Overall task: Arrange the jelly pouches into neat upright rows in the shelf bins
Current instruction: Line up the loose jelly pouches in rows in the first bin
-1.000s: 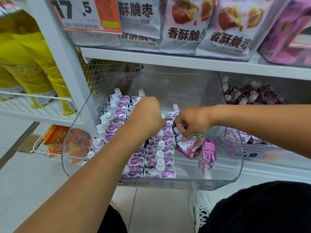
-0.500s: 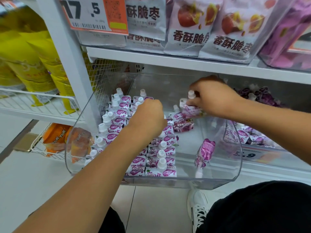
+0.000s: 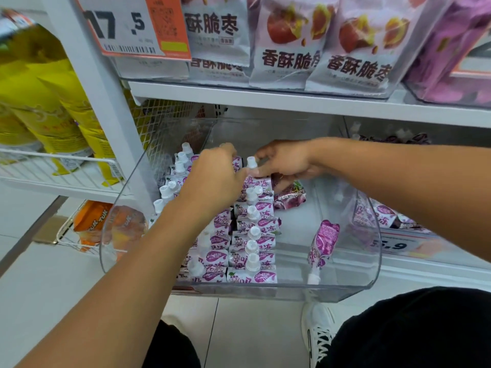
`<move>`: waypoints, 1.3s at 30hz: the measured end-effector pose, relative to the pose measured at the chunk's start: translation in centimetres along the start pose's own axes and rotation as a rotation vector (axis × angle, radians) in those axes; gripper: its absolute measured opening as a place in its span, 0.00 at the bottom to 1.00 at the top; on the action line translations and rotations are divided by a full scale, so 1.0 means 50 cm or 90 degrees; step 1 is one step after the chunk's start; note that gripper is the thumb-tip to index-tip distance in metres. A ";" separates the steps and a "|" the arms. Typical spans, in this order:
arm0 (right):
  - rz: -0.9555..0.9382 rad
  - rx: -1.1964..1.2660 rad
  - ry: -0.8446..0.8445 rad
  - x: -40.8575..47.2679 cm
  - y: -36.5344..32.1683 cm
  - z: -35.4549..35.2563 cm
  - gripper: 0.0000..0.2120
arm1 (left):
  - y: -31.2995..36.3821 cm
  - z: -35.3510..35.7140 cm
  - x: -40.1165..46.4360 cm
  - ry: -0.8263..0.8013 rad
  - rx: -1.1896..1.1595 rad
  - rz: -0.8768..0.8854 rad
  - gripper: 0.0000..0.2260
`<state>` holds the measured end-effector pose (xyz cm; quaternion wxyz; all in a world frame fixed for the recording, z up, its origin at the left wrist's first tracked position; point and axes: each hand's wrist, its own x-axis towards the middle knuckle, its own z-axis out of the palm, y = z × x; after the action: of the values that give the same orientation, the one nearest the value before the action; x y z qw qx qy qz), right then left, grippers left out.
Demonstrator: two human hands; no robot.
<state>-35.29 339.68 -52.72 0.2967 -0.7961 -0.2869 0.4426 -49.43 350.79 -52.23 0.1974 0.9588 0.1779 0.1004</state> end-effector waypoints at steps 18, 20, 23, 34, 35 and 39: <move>0.202 -0.737 -0.079 0.009 0.039 -0.012 0.42 | 0.011 0.010 0.040 -0.144 0.230 0.131 0.07; 0.223 -0.698 -0.071 0.000 0.034 -0.013 0.31 | 0.010 0.018 0.041 -0.138 0.226 0.139 0.05; 0.212 -0.696 -0.068 -0.020 0.020 -0.008 0.32 | 0.007 0.021 0.046 -0.171 0.248 0.143 0.11; -0.074 -0.714 0.362 -0.040 -0.014 -0.026 0.15 | 0.014 0.021 0.045 -0.110 0.245 0.088 0.15; -0.079 -0.668 0.330 -0.023 -0.019 -0.020 0.14 | 0.012 0.019 0.046 -0.096 0.240 0.083 0.14; -0.077 -0.559 0.189 0.018 -0.042 -0.016 0.17 | 0.005 0.020 0.046 -0.059 0.219 0.066 0.11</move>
<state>-34.60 341.52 -51.35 -0.0052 -0.8828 -0.4475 0.1428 -46.96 351.09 -52.76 0.0333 0.9899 0.1333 0.0344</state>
